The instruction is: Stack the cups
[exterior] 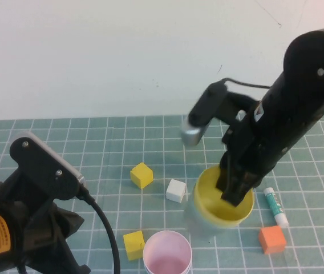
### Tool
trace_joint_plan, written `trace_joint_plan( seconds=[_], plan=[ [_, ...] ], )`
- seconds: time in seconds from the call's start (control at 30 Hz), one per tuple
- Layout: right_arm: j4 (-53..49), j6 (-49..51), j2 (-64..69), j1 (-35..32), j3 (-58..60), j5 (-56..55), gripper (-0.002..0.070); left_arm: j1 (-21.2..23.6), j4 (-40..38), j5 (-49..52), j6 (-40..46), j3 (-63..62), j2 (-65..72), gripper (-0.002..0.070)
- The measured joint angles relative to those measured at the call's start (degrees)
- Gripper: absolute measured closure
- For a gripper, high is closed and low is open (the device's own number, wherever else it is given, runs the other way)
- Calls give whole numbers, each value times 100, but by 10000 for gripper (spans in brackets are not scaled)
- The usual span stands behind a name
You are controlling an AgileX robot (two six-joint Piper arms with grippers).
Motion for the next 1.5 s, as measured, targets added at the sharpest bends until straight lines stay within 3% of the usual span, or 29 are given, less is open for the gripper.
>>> trace_joint_plan(
  seconds=[0.2, 0.5, 0.57, 0.73, 0.83, 0.9, 1.03, 1.13, 1.5],
  plan=[
    [107, -177, 110, 794, 0, 6, 645, 0, 0, 0, -43, 0, 0, 676],
    [200, -199, 732, 876, 0, -532, 636, 0, 0, 21, -80, 15, 0, 676],
    [205, -199, 854, 876, 0, -586, 610, 0, 0, 21, -82, 69, 0, 676],
    [218, -173, 996, 876, -10, -686, 437, 0, 0, -4, -208, 235, 0, 676],
    [228, -31, 967, 876, -125, -673, 410, 0, 0, -4, -378, 269, -127, 676],
    [228, -4, 810, 876, -127, -673, 440, 0, 0, 1, -515, 291, -337, 676],
    [243, 23, 90, 876, 253, -973, 584, 0, 0, 27, -847, 291, -1166, 676],
    [342, 33, -717, 876, 860, -1452, 650, 0, 0, 144, -932, 291, -1957, 676],
    [381, -88, -3817, 876, 3447, -3419, 678, 0, 12, 209, -1001, 1359, -3990, 676]
  ],
)
